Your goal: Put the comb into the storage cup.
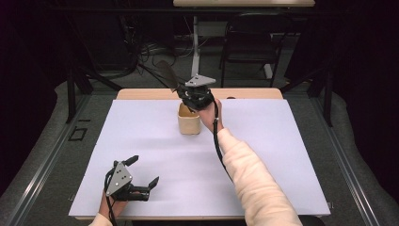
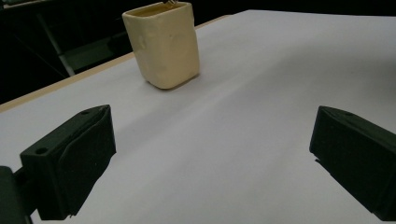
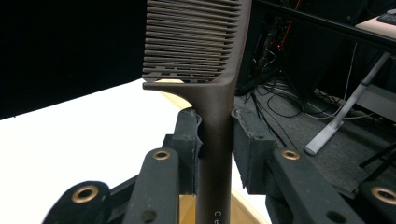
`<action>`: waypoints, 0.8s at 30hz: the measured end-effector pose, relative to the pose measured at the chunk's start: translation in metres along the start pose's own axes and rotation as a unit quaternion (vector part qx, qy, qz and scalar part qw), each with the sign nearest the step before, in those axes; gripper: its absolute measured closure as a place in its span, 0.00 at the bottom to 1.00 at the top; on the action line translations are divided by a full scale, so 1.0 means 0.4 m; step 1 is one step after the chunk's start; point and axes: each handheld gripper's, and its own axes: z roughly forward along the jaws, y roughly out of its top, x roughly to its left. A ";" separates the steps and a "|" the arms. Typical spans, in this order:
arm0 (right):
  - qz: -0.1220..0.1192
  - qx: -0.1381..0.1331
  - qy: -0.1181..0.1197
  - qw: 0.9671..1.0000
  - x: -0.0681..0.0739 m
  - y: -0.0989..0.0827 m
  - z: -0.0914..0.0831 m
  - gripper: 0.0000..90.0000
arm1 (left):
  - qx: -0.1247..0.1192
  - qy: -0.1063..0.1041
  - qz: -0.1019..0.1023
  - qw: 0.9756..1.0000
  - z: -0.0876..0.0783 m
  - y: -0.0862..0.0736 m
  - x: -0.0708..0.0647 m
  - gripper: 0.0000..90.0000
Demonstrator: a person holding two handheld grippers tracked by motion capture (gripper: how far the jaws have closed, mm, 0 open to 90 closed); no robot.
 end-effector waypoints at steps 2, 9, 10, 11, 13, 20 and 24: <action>0.000 0.001 0.001 1.000 0.001 -0.002 0.002 0.80 | 0.000 0.000 0.000 1.000 0.000 0.000 0.000 0.00; 0.001 0.003 0.004 1.000 0.004 -0.012 0.007 0.80 | 0.000 0.000 0.000 1.000 0.000 0.000 0.000 0.00; 0.000 0.005 0.005 1.000 0.004 -0.013 0.007 0.80 | 0.001 0.000 0.000 1.000 0.000 0.000 0.000 0.00; 0.000 0.004 0.005 1.000 0.004 -0.015 0.010 0.80 | 0.001 0.000 0.000 1.000 0.000 0.000 0.000 0.00; 0.000 0.007 0.005 1.000 0.005 -0.017 0.011 0.80 | 0.001 0.001 0.000 1.000 0.000 0.000 0.000 0.00; -0.004 0.010 0.009 1.000 0.010 -0.023 0.015 0.80 | 0.000 0.001 0.000 1.000 -0.001 0.000 0.000 0.00; -0.005 0.014 0.010 1.000 0.010 -0.028 0.018 0.80 | 0.001 0.000 0.000 1.000 0.000 0.000 0.000 0.00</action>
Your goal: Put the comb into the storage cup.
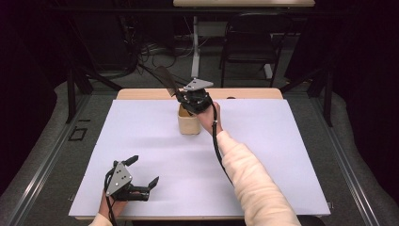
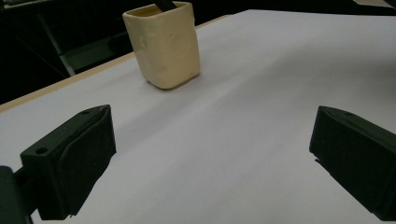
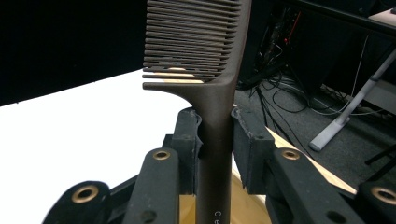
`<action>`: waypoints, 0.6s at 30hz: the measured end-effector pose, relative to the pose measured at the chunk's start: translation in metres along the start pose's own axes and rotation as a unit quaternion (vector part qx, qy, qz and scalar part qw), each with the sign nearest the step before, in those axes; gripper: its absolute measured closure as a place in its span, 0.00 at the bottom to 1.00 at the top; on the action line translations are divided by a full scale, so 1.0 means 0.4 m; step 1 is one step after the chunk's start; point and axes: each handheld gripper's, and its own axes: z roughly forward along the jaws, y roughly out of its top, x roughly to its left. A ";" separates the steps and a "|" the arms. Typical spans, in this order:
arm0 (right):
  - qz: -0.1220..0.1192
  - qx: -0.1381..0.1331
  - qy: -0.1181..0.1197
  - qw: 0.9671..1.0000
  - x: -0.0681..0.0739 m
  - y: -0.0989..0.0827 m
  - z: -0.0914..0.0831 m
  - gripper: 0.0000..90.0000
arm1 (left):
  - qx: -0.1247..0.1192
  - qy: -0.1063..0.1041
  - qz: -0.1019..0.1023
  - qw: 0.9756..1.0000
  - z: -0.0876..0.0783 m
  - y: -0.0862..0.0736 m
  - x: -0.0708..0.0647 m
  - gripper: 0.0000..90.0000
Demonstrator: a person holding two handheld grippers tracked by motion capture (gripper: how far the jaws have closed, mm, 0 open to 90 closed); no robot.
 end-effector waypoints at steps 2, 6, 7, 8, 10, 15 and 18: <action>0.001 0.000 -0.001 1.000 0.000 -0.003 0.003 0.80 | 0.000 0.000 0.000 1.000 0.000 0.000 0.000 0.00; 0.002 0.003 0.000 1.000 0.000 -0.007 0.005 0.80 | 0.001 0.002 0.000 1.000 0.000 0.000 0.000 0.00; 0.001 0.005 0.000 1.000 0.000 -0.008 0.006 0.80 | 0.000 0.001 0.000 1.000 0.000 0.000 0.000 0.00; 0.001 0.007 0.000 1.000 0.000 -0.009 0.006 0.80 | 0.001 0.000 0.001 1.000 0.000 0.000 0.000 0.00; 0.001 0.008 0.000 1.000 -0.001 -0.011 0.008 0.80 | 0.000 0.000 0.000 1.000 0.000 0.000 0.000 0.00; 0.001 0.013 0.001 1.000 -0.002 -0.018 0.010 0.80 | 0.001 0.001 0.000 1.000 0.000 0.000 0.000 0.00; 0.001 0.015 0.002 1.000 -0.003 -0.020 0.011 0.80 | 0.001 0.000 -0.001 1.000 0.000 0.000 0.000 0.00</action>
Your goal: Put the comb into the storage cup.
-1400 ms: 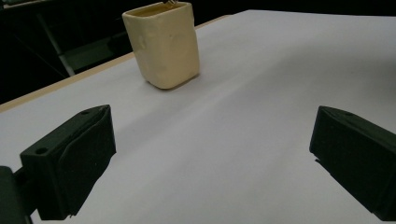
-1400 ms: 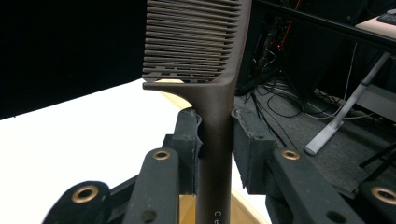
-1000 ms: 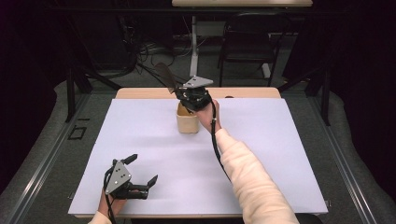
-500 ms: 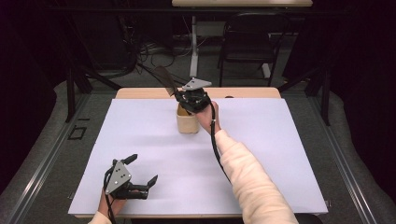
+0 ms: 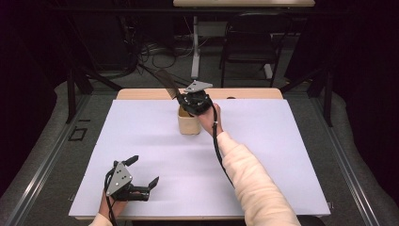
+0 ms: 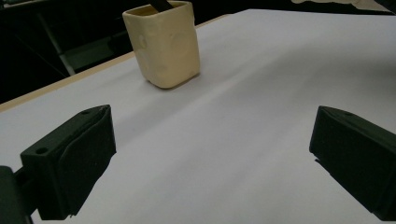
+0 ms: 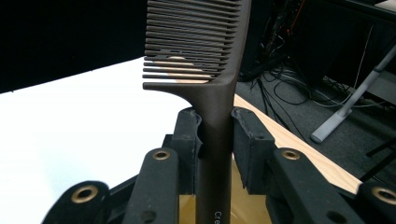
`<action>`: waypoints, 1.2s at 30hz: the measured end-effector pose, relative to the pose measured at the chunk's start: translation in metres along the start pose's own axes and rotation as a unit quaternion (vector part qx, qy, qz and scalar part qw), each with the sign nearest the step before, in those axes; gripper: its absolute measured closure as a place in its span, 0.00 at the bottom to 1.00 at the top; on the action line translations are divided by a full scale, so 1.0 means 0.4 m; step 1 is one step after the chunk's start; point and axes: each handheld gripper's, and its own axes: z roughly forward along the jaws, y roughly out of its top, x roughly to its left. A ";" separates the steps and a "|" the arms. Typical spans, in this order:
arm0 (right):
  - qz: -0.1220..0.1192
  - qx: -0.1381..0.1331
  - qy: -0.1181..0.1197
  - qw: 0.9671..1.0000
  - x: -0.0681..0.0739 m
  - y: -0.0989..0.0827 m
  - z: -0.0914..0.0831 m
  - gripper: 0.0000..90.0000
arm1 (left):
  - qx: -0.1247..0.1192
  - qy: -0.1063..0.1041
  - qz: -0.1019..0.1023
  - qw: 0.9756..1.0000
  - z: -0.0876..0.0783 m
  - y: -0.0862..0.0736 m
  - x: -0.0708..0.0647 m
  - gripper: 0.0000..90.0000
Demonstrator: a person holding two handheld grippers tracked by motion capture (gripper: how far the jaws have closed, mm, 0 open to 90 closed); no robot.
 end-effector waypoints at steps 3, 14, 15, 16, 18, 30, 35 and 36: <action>0.000 0.003 -0.001 1.000 -0.001 -0.001 0.001 0.80 | 0.000 0.000 0.000 1.000 0.000 0.000 0.000 0.00; -0.001 0.018 -0.001 1.000 -0.001 -0.007 0.008 0.79 | 0.000 0.001 0.000 1.000 0.000 0.000 0.000 0.00; -0.001 0.019 -0.002 1.000 -0.001 -0.009 0.010 0.79 | -0.001 0.000 -0.001 1.000 0.000 0.000 0.000 0.00; -0.001 0.019 -0.002 1.000 -0.001 -0.010 0.010 0.79 | 0.000 0.001 -0.001 1.000 0.000 0.000 0.000 0.00; 0.000 0.020 -0.002 1.000 -0.002 -0.011 0.011 0.79 | -0.001 -0.001 0.000 1.000 0.000 0.000 0.000 0.00; 0.002 0.024 0.001 1.000 -0.002 -0.013 0.004 0.78 | 0.000 0.000 0.000 1.000 0.000 0.000 0.000 0.00; 0.000 0.024 0.004 1.000 0.000 -0.008 -0.008 0.74 | 0.000 0.001 0.001 1.000 0.000 0.000 -0.001 0.00; 0.000 0.023 0.005 1.000 0.000 -0.007 -0.009 0.73 | 0.000 0.001 0.001 1.000 0.000 0.000 0.000 0.00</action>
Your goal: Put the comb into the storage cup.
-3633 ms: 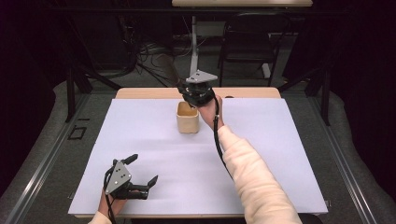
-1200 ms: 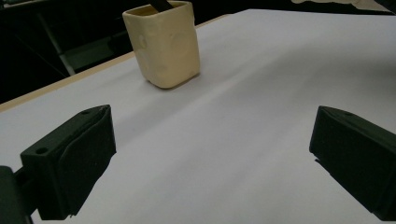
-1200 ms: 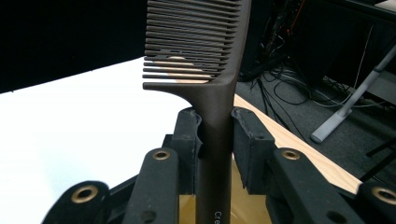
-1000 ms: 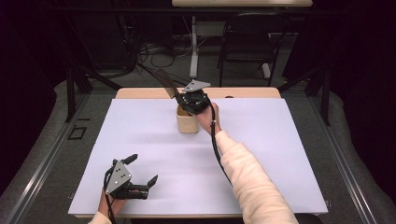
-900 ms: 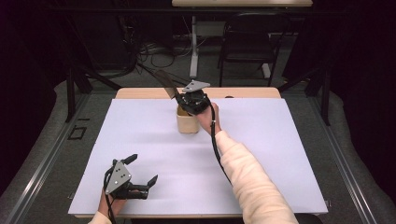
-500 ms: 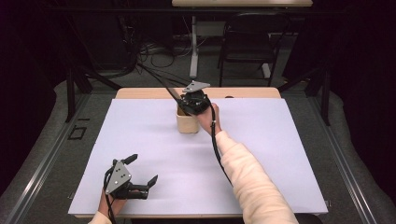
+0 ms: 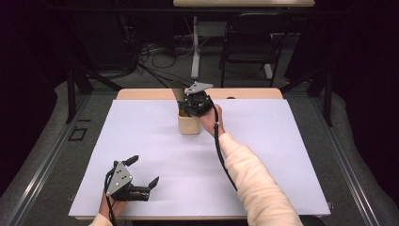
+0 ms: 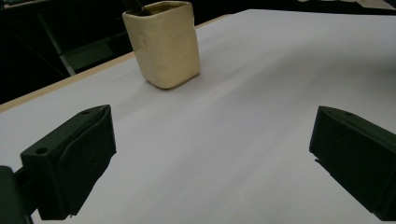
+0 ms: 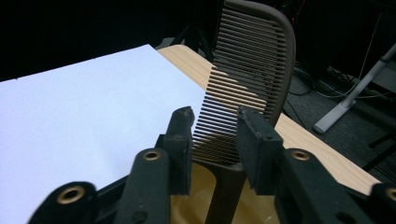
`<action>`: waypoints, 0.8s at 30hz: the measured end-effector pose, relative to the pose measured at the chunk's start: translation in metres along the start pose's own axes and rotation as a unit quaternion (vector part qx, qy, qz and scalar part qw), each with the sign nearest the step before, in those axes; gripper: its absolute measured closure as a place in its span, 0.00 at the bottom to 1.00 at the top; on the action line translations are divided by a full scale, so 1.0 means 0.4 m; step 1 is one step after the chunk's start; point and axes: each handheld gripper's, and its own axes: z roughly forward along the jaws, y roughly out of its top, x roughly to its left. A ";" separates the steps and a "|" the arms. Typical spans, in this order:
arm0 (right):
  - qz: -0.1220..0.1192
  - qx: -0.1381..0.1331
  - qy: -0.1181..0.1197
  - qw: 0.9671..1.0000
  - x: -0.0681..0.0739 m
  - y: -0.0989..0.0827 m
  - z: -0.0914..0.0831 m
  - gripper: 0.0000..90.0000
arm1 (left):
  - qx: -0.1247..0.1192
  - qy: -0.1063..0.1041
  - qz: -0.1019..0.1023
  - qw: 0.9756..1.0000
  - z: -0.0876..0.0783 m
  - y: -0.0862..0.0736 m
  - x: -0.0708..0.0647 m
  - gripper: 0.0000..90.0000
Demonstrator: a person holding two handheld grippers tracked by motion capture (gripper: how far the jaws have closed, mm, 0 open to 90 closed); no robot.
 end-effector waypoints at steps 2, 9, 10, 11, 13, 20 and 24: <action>0.001 0.003 0.002 1.000 0.001 0.002 -0.005 0.70 | 0.001 -0.001 0.001 1.000 0.000 0.000 0.000 0.00; 0.004 0.012 0.006 1.000 0.002 0.007 -0.026 0.52 | 0.001 -0.001 0.001 1.000 -0.001 0.000 0.000 0.00; 0.008 0.014 0.008 1.000 0.002 0.007 -0.031 0.50 | 0.001 -0.001 0.001 1.000 0.000 0.000 0.000 0.00; 0.008 0.015 0.009 1.000 0.002 0.007 -0.035 0.48 | 0.000 -0.001 0.001 1.000 0.000 0.000 0.000 0.00; 0.012 0.018 0.012 1.000 0.001 0.009 -0.048 0.44 | 0.001 -0.001 0.000 1.000 0.000 0.000 0.000 0.00; 0.019 0.031 0.028 0.999 -0.004 0.007 -0.079 0.30 | 0.003 0.001 0.002 1.000 0.002 0.000 -0.001 0.00; 0.025 0.035 0.040 0.998 -0.008 -0.001 -0.095 0.21 | 0.003 0.000 0.002 1.000 0.004 0.001 -0.001 0.00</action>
